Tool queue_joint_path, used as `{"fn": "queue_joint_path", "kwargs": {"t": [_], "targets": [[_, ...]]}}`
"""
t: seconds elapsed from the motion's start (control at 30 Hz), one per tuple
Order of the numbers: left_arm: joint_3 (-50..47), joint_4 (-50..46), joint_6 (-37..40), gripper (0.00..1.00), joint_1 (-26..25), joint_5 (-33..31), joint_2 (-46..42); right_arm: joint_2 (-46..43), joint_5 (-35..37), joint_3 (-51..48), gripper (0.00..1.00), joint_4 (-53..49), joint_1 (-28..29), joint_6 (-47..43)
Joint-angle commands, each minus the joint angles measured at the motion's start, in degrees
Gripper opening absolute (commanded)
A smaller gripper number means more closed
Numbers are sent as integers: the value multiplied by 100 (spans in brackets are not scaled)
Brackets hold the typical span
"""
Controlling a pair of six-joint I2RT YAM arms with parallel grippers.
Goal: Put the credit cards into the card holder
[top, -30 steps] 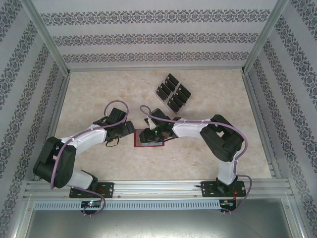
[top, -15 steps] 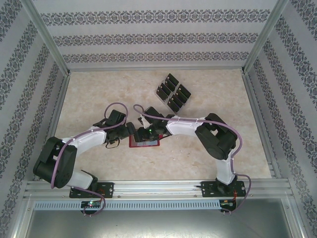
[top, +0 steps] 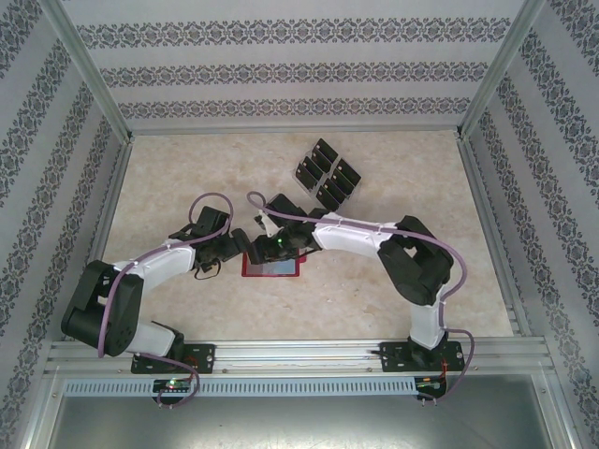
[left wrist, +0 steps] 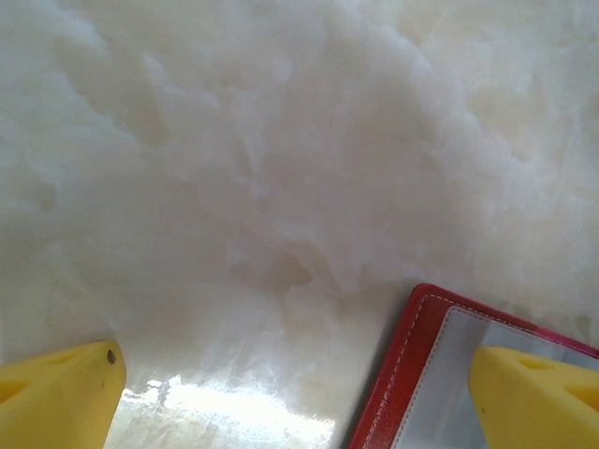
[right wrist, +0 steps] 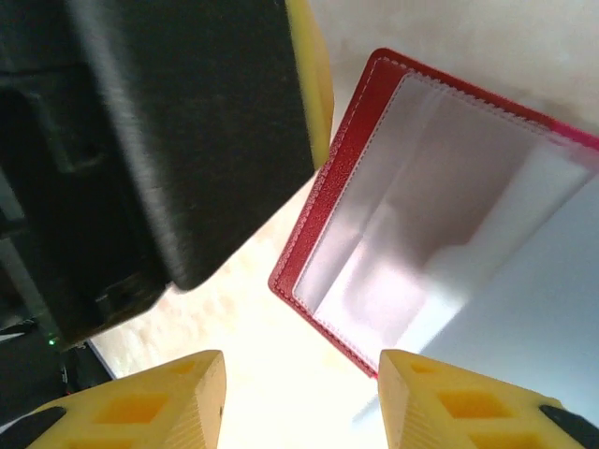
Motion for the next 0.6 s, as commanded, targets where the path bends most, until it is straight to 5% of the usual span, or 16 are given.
{"fn": "queue_joint_path", "kwargs": {"t": [0.0, 0.23, 0.57], "targets": [[-100, 77, 30, 95, 82, 49, -63, -600, 556, -103, 50, -218, -40, 37], [-94, 43, 64, 95, 88, 56, -67, -1212, 1056, -722, 58, -180, -161, 397], [-84, 51, 129, 95, 85, 79, -7, -661, 958, -924, 62, 17, -250, 590]]}}
